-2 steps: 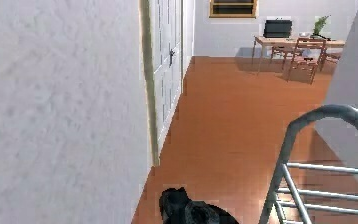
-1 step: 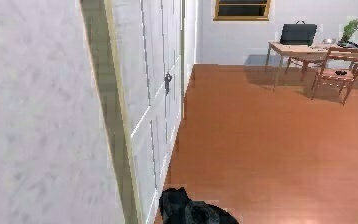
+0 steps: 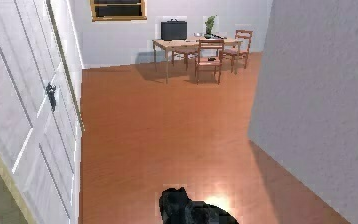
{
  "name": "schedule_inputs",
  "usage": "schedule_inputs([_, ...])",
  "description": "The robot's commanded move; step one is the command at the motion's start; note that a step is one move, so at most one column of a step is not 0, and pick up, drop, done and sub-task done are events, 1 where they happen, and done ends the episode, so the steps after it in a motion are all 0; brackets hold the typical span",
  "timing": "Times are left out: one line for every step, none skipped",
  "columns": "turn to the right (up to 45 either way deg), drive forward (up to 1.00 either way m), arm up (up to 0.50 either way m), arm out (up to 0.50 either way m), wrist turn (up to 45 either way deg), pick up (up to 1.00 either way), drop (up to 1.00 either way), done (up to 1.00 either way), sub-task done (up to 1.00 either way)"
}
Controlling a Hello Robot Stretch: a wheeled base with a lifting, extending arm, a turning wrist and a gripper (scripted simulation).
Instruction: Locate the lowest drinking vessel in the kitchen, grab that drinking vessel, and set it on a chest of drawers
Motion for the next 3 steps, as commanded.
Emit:
schedule_inputs([0.0,0.15,0.00,0.00,0.0,0.00,0.00,0.00,0.00])
schedule_inputs([9.0,0.00,0.00,0.00,0.0,0.00,0.00,0.00,0.00])
schedule_inputs([0.0,1.00,0.00,0.00,0.0,0.00,0.00,0.00,0.00])
